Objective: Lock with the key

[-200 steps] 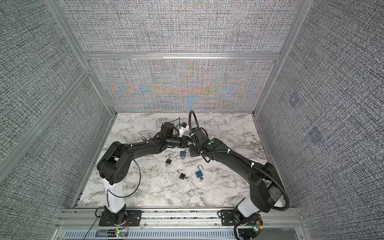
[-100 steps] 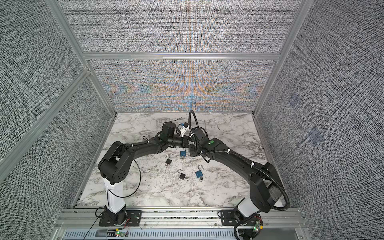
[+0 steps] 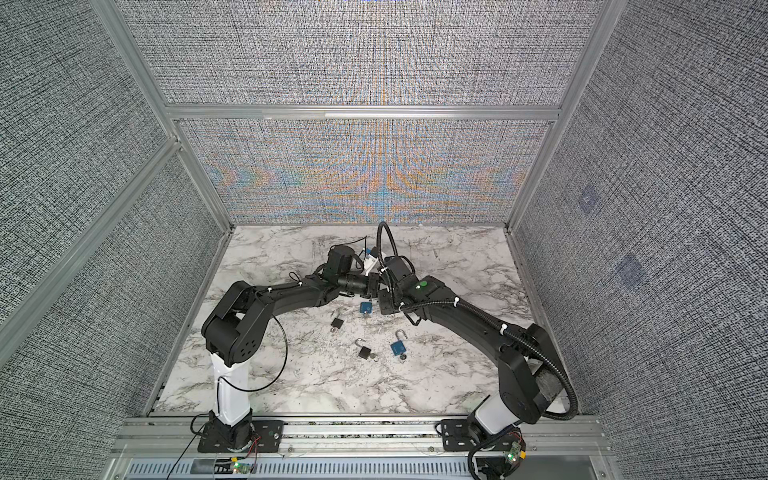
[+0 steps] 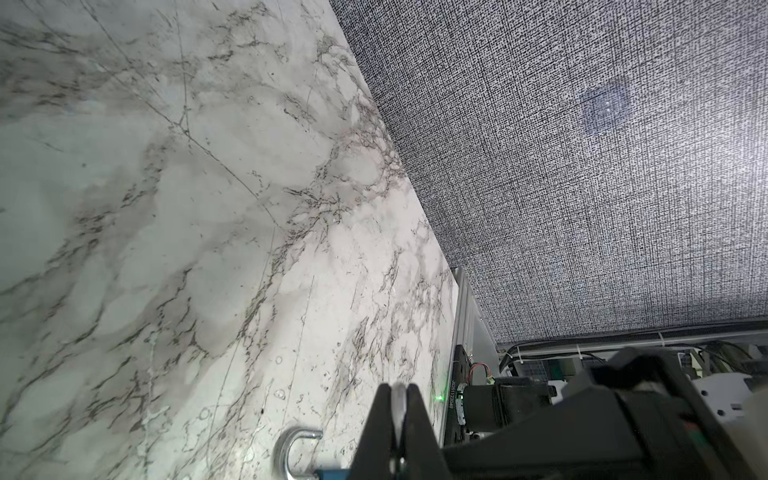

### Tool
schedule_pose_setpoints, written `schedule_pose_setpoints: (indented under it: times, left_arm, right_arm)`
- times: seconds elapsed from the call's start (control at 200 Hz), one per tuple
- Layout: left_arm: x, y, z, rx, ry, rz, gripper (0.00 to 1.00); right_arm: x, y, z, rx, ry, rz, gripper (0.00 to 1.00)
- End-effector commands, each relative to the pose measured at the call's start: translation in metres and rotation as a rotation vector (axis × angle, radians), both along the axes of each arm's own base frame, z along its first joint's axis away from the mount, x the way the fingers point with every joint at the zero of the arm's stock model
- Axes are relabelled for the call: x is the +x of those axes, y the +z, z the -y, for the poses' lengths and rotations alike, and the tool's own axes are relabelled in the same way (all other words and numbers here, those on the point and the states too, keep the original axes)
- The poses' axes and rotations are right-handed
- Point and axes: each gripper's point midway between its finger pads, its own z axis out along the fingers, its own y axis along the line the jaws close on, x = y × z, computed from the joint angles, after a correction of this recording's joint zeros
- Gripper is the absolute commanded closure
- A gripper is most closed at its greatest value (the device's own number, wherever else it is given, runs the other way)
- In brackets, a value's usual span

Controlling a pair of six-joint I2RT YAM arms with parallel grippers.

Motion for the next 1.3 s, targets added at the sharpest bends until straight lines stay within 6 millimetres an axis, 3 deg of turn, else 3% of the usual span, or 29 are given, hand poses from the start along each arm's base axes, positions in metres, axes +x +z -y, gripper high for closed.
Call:
schedule_pose_setpoints:
  times: [0.0, 0.15, 0.31, 0.395, 0.8, 0.825, 1.025, 1.291]
  left_arm:
    - [0.003, -0.006, -0.002, 0.022, 0.021, -0.002, 1.0]
    - [0.005, -0.003, -0.002, 0.009, 0.043, -0.009, 1.0]
    - [0.008, 0.005, -0.001, -0.027, 0.07, -0.026, 1.0]
    - [0.01, 0.008, -0.001, -0.039, 0.089, -0.034, 1.0]
    - [0.022, 0.013, -0.004, -0.054, 0.183, -0.041, 1.0]
    - [0.022, 0.027, -0.005, -0.074, 0.187, -0.021, 1.0]
    - [0.023, 0.036, -0.007, -0.084, 0.207, -0.008, 1.0]
    - [0.023, 0.049, -0.011, -0.076, 0.229, -0.007, 1.0]
  right_arm:
    - [0.006, 0.012, -0.005, 0.03, -0.006, 0.036, 0.71]
    - [0.005, 0.01, -0.003, 0.031, -0.01, 0.033, 0.7]
    - [0.003, 0.009, -0.002, 0.04, -0.015, 0.034, 0.47]
    - [0.001, 0.01, 0.0, 0.045, -0.019, 0.037, 0.43]
    - [-0.007, 0.03, 0.024, 0.135, -0.081, 0.08, 0.42]
    - [-0.006, 0.032, 0.025, 0.147, -0.083, 0.083, 0.41]
    - [-0.004, 0.031, 0.032, 0.22, -0.104, 0.085, 0.41]
    - [0.0, 0.057, 0.029, 0.326, -0.109, 0.203, 0.41]
